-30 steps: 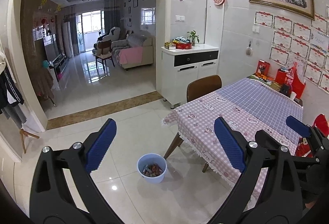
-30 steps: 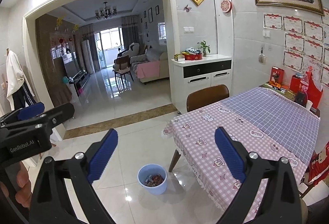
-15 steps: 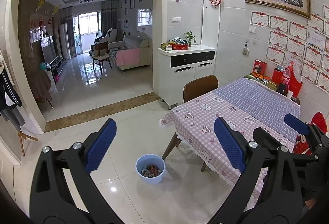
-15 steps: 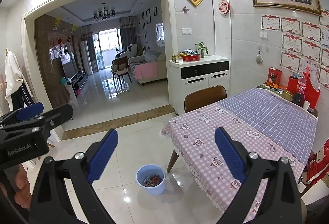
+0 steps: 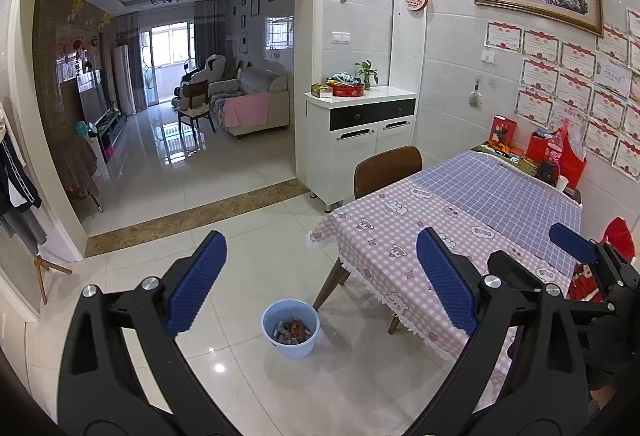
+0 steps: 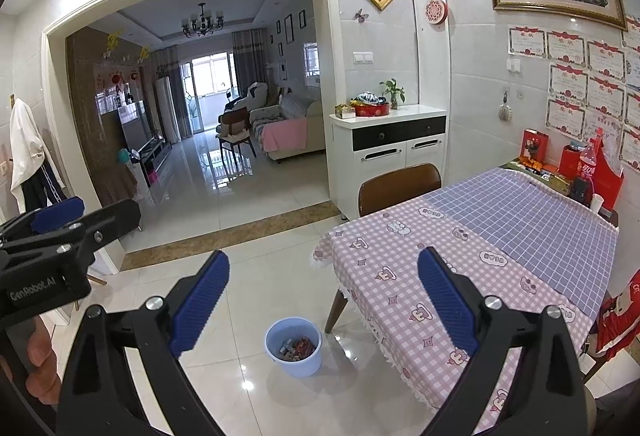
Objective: Collect trash
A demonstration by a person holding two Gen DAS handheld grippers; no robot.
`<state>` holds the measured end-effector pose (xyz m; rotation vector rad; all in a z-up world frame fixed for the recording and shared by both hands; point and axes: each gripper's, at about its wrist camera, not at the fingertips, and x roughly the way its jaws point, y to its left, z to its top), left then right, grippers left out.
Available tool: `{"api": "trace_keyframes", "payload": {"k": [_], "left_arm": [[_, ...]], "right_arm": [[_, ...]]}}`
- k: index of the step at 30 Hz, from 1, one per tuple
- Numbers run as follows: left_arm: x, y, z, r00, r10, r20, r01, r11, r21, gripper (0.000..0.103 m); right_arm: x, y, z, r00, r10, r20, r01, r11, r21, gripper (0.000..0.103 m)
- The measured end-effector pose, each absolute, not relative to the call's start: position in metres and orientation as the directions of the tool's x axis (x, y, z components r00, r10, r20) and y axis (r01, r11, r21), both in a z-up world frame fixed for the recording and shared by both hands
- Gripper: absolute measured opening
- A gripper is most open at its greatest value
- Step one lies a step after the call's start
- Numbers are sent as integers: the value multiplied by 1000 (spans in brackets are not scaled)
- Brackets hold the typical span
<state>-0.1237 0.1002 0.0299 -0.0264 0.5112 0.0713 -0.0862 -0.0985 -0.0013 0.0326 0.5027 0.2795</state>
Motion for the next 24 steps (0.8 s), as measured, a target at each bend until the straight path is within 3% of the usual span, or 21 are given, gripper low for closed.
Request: {"api": "trace_keyframes", "payload": {"k": [24], "left_arm": [[-121, 102, 29, 868, 55, -494, -69, 998, -11, 94]], "right_arm": [[-86, -101, -6, 838, 271, -474, -256, 962, 98, 93]]}}
